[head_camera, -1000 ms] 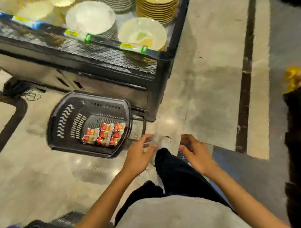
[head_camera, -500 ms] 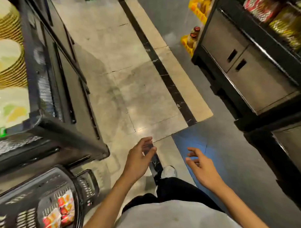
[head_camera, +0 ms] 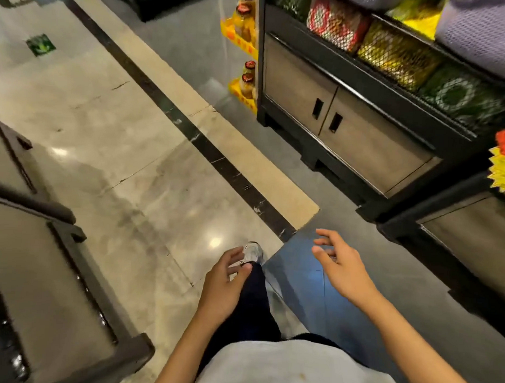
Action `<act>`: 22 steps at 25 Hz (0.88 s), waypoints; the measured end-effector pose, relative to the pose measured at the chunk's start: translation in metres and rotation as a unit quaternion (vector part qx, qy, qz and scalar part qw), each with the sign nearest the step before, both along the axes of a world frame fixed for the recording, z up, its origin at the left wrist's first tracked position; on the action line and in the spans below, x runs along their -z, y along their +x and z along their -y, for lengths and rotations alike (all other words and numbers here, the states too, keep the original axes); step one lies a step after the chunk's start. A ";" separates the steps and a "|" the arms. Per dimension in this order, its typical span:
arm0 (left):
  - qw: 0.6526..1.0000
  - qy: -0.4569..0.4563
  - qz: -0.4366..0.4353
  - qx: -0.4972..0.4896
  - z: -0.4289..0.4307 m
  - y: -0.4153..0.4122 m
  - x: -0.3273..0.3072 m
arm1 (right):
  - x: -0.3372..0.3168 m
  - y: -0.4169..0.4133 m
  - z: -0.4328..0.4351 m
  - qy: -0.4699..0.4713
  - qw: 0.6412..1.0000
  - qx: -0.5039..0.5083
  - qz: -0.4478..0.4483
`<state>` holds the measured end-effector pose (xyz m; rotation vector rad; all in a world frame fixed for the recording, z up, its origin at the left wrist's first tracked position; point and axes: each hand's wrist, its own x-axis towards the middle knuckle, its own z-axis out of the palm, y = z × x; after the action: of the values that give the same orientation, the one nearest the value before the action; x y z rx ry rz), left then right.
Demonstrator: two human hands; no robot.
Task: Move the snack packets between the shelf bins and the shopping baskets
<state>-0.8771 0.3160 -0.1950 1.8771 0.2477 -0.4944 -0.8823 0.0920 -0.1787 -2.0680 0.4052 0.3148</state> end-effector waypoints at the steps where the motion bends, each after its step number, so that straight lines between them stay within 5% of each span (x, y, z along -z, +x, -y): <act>1: 1.000 0.004 0.009 0.020 0.007 0.033 0.001 | 0.002 0.023 0.006 0.003 1.000 0.017 0.003; 6: 0.985 -0.003 0.033 0.170 0.061 0.189 -0.021 | -0.011 0.109 0.031 0.014 0.989 0.148 0.025; 14: 0.914 -0.038 0.104 0.391 0.225 0.374 -0.052 | -0.026 0.202 0.121 0.022 0.927 0.362 0.095; 22: 0.886 -0.162 0.217 0.375 0.401 0.470 -0.130 | -0.121 0.301 0.279 -0.077 0.874 0.387 0.284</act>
<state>-0.4066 -0.0848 -0.0654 1.6445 -0.8475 -0.5625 -0.5811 -0.1867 -0.0572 -1.8536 0.8543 -0.8111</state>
